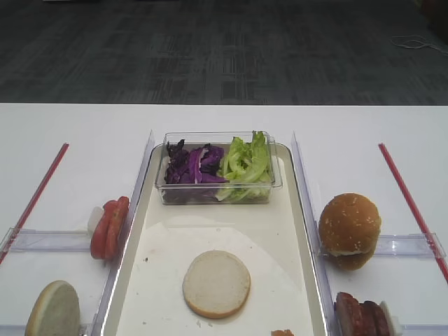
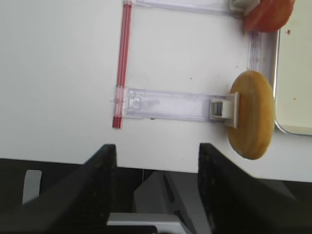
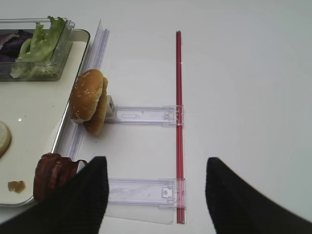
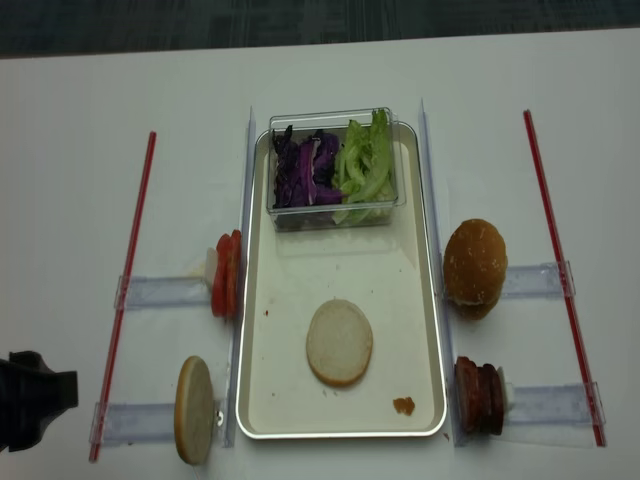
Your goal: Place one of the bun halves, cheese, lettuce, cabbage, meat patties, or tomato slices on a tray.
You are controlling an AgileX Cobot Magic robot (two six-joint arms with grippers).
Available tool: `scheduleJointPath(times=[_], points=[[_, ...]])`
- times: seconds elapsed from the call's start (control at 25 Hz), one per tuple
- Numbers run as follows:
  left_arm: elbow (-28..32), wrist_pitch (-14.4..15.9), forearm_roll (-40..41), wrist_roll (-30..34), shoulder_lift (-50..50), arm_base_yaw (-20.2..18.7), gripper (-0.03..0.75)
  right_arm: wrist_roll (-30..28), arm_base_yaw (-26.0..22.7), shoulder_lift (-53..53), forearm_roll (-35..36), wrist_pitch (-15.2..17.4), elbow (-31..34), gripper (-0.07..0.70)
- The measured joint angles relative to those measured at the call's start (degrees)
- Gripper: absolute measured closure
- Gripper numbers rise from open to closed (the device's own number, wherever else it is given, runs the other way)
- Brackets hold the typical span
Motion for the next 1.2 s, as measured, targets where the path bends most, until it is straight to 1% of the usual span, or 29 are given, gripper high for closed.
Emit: scheduleJointPath(times=[0.24,0.52,0.76,0.92,1.2], points=[[2.9,0.2,0.0,1.1,-5.7,0.0,0.356,0.0,0.0,0.0,0.0,0.0,0.0,0.178],[3.7,0.4,0.2,1.2,-12.5,0.0,0.356,0.0,0.0,0.0,0.0,0.0,0.0,0.178],[6.7,0.8,1.0,2.1,-18.0,0.0,0.356,0.0,0.0,0.0,0.0,0.0,0.0,0.178],[7.0,0.9,1.2,2.9,-21.7,0.0,0.356,0.0,0.0,0.0,0.0,0.0,0.0,0.178],[7.6,-0.9,1.2,2.9,-28.0,0.0,0.356,0.0,0.0,0.0,0.0,0.0,0.0,0.178]])
